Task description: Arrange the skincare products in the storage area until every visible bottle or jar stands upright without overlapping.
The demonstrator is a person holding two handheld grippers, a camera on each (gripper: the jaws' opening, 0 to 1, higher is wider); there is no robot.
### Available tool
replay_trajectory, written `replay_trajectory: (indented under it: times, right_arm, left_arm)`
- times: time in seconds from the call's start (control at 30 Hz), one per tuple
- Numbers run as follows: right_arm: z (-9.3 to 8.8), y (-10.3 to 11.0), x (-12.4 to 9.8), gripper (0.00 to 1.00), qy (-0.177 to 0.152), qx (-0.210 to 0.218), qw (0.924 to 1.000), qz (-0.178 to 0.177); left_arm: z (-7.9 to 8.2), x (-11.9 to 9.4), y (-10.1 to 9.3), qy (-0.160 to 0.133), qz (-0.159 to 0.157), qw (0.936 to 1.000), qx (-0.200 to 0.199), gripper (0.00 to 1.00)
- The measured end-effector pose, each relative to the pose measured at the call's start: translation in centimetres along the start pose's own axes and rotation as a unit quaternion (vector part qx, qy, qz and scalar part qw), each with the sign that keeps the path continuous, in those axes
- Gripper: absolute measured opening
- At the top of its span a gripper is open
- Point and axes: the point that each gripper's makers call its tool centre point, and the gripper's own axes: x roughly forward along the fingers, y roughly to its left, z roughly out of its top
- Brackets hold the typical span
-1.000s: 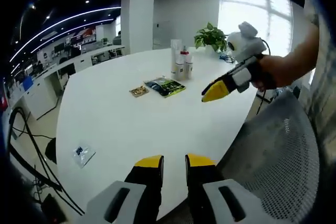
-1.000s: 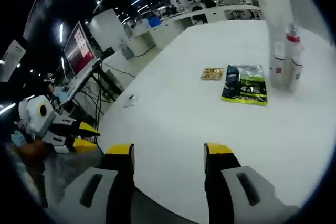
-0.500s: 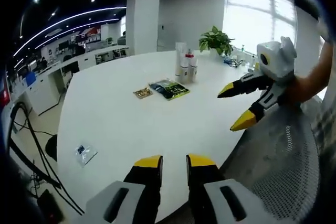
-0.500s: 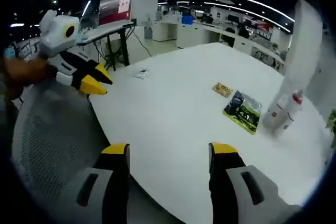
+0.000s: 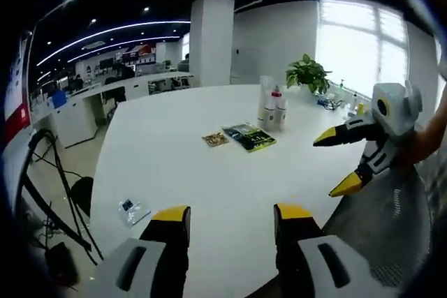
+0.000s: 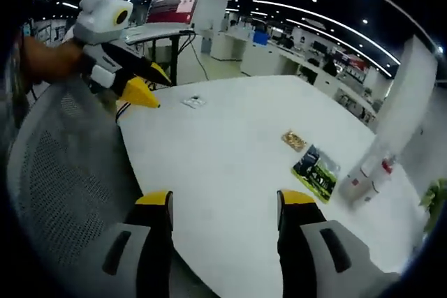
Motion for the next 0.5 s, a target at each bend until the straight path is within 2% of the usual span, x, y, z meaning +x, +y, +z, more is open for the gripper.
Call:
replay_trajectory:
  times: [0.07,0.1,0.13,0.2,0.27,0.37,0.4,0.5]
  right_arm:
    - [0.1,0.1,0.0,0.58,-0.003,-0.005,1.0,0.002]
    - [0.2,0.0,0.1,0.57,-0.002,-0.009,0.9999,0.004]
    - [0.3,0.0,0.2,0.57,-0.001,-0.009,0.9999,0.006]
    - [0.1,-0.1,0.5,0.57,0.001,0.004,0.9999,0.012]
    - [-0.1,-0.1,0.6,0.56,0.005,0.004,0.9999,0.013]
    - [-0.2,0.3,0.6,0.55,0.004,0.001,0.9998,0.022]
    - [-0.4,0.3,0.6,0.55,0.007,-0.001,0.9998,0.021]
    - [-0.8,0.1,0.7,0.55,0.013,0.001,0.9997,0.02]
  left_arm:
    - [0.6,0.2,1.5,-0.018,0.02,0.9994,-0.021,0.73]
    - [0.3,0.4,2.6,-0.007,0.034,0.9983,-0.048,0.81]
    - [0.3,0.6,3.1,-0.004,0.033,0.9971,-0.069,0.9]
    - [0.5,1.4,5.0,-0.003,0.041,0.9954,-0.087,0.98]
    - [-0.1,2.1,6.5,0.035,0.031,0.9969,-0.064,1.0]
    - [-1.0,3.1,9.0,0.078,0.033,0.9961,0.026,1.0]
    - [-1.4,3.7,10.2,0.096,0.033,0.9933,0.056,1.0]
    - [-3.2,5.1,11.6,0.156,0.0,0.9834,0.093,1.0]
